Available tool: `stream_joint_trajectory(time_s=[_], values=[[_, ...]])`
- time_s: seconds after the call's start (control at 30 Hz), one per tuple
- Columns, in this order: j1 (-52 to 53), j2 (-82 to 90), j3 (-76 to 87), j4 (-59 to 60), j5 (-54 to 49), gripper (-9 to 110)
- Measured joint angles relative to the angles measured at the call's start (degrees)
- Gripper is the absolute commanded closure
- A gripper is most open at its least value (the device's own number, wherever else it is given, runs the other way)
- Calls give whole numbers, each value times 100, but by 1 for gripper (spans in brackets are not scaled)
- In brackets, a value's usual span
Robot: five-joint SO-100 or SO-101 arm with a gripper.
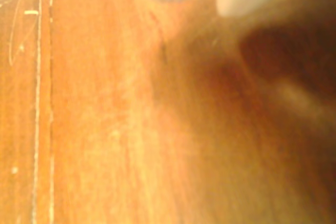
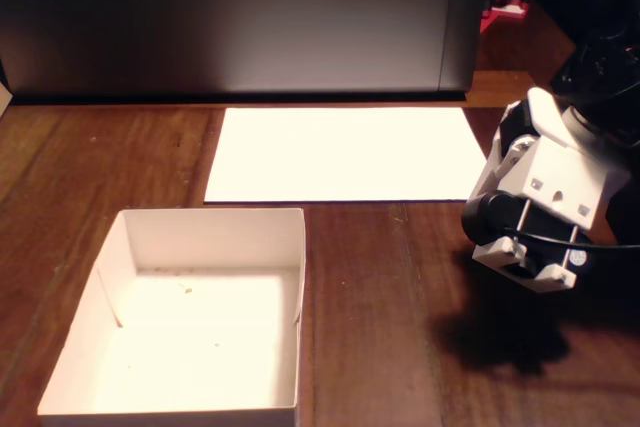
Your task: Grasp a mini cookies block and put it in the white box.
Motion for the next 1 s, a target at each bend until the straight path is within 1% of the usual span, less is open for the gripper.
stream_joint_trajectory(time_s=[0.1, 0.2, 1.0], values=[[-220, 0, 0, -18, -431, 101], [-431, 0, 0, -18, -580, 101], [-439, 0, 0, -18, -615, 101]])
